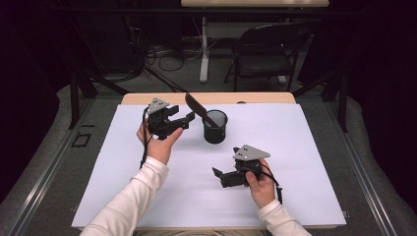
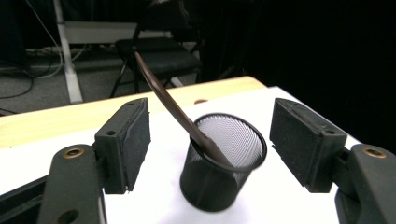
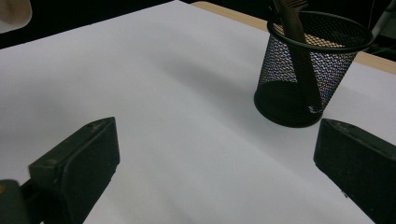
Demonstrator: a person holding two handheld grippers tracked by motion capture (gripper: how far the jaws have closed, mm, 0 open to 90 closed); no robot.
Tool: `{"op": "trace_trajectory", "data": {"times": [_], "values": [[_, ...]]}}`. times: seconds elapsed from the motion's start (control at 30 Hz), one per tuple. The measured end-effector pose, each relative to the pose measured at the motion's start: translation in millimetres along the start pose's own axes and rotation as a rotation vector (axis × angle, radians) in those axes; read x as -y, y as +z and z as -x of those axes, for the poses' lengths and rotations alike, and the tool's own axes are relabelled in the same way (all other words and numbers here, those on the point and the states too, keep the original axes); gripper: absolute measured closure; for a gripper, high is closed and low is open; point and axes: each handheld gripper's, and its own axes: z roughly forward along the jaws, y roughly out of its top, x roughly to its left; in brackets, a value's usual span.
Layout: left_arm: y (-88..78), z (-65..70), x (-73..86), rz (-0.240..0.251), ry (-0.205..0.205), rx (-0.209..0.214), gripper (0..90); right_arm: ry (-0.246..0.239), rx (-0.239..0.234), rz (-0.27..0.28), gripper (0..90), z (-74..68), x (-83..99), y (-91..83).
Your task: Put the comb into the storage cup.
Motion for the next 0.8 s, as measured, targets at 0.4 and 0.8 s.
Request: {"op": "trace_trajectory", "data": {"times": [0.4, 0.8], "values": [[-19.1, -1.4, 3.1, 0.007, 0.047, -0.019, 31.7, 0.001, 0.001, 0.001, 0.1, 0.0, 0.0, -0.2], [-42.8, -3.5, 14.5, -0.003, 0.085, 0.015, 28.3, 0.004, 0.003, 0.001, 0.1, -0.3, -0.2, -0.8]]}}
